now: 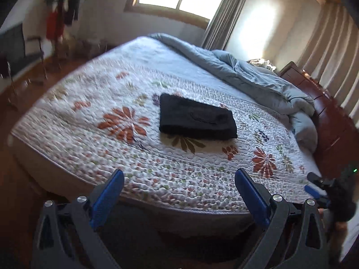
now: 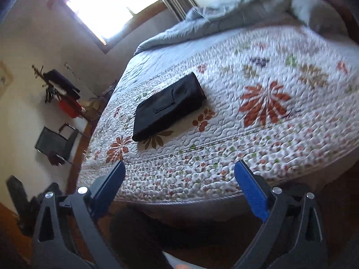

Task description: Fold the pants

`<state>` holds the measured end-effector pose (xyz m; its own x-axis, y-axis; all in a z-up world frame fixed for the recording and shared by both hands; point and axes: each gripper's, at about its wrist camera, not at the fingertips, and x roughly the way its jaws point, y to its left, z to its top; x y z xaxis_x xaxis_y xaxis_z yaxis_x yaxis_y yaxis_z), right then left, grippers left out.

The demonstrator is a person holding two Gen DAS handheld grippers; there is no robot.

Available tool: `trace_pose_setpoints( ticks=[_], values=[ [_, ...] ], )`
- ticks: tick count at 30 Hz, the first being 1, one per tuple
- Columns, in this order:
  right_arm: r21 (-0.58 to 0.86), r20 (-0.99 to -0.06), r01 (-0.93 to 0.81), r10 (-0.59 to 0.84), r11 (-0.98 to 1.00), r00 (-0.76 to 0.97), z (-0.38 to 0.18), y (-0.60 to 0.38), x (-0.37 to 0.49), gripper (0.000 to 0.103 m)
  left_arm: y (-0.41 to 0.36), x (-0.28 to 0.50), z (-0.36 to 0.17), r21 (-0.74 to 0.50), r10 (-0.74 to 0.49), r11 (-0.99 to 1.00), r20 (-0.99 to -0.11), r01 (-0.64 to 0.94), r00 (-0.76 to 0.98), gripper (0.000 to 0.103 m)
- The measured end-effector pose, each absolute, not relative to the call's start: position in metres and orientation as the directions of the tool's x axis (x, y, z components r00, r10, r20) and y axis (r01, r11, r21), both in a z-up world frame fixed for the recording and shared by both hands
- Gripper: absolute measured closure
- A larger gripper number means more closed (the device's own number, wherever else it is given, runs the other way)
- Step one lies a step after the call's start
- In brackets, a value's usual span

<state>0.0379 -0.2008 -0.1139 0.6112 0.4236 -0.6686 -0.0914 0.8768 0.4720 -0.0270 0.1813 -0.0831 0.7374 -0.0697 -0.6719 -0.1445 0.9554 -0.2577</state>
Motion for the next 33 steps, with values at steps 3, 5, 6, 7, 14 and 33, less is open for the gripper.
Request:
trace_pose_setpoints(
  ticks=[3, 5, 6, 7, 14, 33],
  values=[
    [0.383, -0.663, -0.133, 0.372, 0.914, 0.65, -0.083, -0.192, 0.01, 0.006, 0.167, -0.053, -0.057, -0.177, 0.004, 0.971, -0.665, -0.163, 0.747, 0.004],
    [0.299, -0.63, -0.167, 0.325, 0.94, 0.706, -0.057, -0.184, -0.013, 0.006, 0.158, -0.066, -0.043, -0.134, 0.021, 0.98, -0.66, -0.146, 0.751, 0.004],
    [0.272, -0.614, -0.185, 0.319, 0.944, 0.722, -0.048, -0.18, -0.02, 0.006, 0.153, -0.073, -0.036, -0.112, 0.037, 0.983, -0.654, -0.145, 0.756, 0.004],
    [0.231, -0.588, -0.209, 0.307, 0.95, 0.748, -0.034, -0.173, -0.034, 0.006, 0.15, -0.078, -0.03, -0.102, 0.042, 0.985, -0.649, -0.141, 0.76, 0.004],
    [0.085, -0.563, -0.253, 0.256, 0.964, 0.786, 0.003, -0.136, -0.079, 0.005, 0.124, -0.118, 0.005, -0.122, -0.001, 0.989, -0.577, -0.085, 0.817, 0.004],
    [0.064, -0.59, -0.26, 0.246, 0.964, 0.769, -0.006, -0.131, -0.082, 0.005, 0.096, -0.117, -0.005, -0.104, 0.003, 0.991, -0.594, -0.08, 0.804, 0.004]
  ],
)
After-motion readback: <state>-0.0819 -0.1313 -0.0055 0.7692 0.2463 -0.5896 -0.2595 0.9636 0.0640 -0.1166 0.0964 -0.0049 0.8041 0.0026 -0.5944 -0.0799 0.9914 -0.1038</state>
